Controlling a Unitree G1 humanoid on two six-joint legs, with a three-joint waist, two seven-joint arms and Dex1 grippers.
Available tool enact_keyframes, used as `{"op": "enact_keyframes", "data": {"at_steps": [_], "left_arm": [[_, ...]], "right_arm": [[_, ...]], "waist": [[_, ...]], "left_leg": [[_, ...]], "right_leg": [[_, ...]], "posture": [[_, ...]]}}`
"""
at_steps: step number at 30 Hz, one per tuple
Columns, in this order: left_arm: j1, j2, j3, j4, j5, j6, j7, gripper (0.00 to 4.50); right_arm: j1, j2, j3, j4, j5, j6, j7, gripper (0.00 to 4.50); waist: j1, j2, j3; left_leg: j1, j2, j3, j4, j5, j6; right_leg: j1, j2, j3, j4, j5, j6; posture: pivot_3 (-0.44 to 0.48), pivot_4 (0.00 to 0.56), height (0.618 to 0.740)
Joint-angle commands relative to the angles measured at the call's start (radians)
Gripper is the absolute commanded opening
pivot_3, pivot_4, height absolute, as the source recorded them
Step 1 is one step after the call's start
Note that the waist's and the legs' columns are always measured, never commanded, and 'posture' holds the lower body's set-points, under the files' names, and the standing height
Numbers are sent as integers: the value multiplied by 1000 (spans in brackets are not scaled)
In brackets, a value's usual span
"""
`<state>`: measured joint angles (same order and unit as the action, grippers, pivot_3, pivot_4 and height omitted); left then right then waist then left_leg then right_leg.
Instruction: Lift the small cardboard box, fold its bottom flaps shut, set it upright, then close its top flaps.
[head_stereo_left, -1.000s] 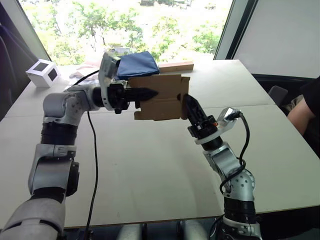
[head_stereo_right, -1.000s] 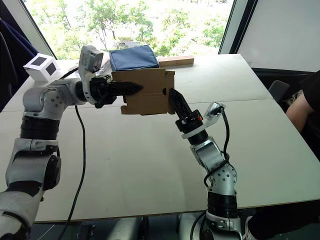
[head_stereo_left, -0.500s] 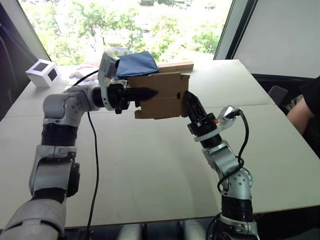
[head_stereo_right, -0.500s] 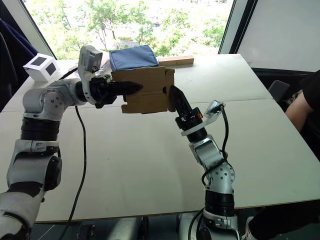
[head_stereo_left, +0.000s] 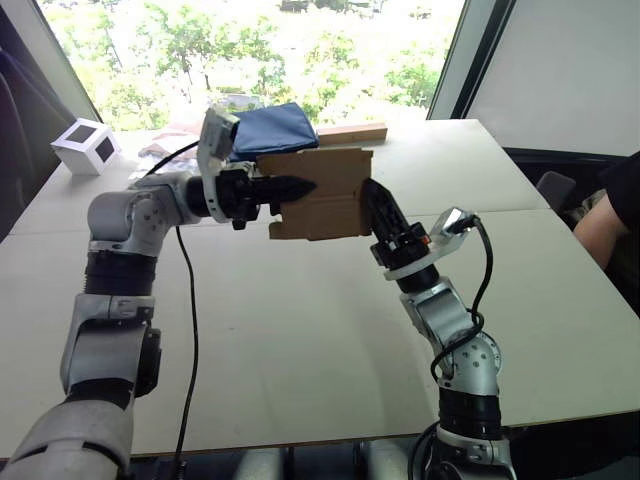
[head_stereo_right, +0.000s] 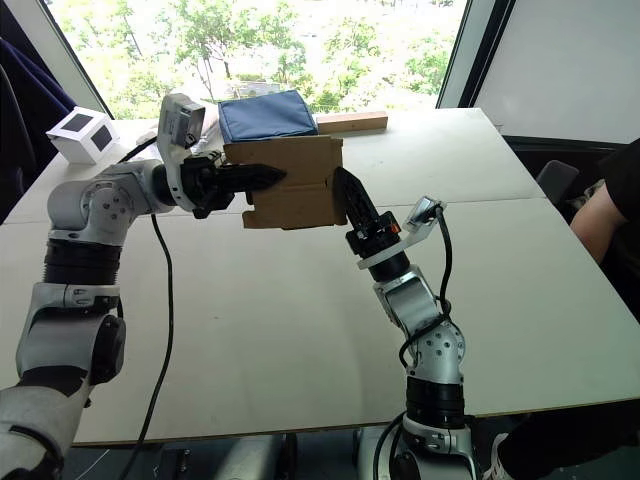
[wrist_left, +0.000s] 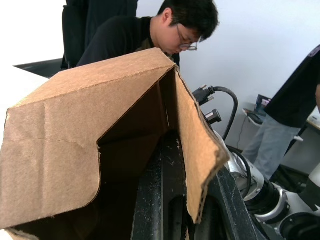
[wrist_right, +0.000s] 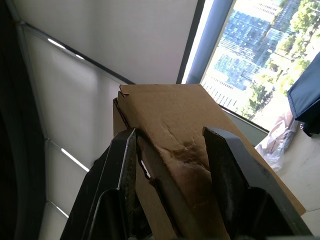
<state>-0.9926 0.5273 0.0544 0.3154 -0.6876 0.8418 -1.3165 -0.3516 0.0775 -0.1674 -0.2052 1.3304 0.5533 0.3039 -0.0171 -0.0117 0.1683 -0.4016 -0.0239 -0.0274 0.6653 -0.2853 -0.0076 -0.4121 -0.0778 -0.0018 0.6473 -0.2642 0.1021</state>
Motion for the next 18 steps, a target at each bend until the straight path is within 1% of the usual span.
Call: {"op": "enact_keyframes", "data": {"at_steps": [1,7,13,18], "left_arm": [[-14,-7,20,-24,-13,-18,5,0],[-10,-11,22,-23,-13,-25,11,0],[-17,-26,33,-1,-9,-44,27,0],[-19,-39,40,7,-10,-52,38,0]], "right_arm": [[-13,26,31,-34,8,6,6,2103],[-23,47,20,-22,-5,-16,-2,2103],[-6,50,62,-52,7,24,10,2103],[-2,49,64,-58,-5,27,12,2103]], "waist": [[0,0,0],[0,0,0],[0,0,0],[0,0,0]], "left_leg": [[0,0,0,0,0,0],[0,0,0,0,0,0],[0,0,0,0,0,0],[0,0,0,0,0,0]], "right_leg": [[0,0,0,0,0,0],[0,0,0,0,0,0],[0,0,0,0,0,0],[0,0,0,0,0,0]], "posture": [[0,150,737],[0,150,737],[0,150,737],[0,150,737]]}}
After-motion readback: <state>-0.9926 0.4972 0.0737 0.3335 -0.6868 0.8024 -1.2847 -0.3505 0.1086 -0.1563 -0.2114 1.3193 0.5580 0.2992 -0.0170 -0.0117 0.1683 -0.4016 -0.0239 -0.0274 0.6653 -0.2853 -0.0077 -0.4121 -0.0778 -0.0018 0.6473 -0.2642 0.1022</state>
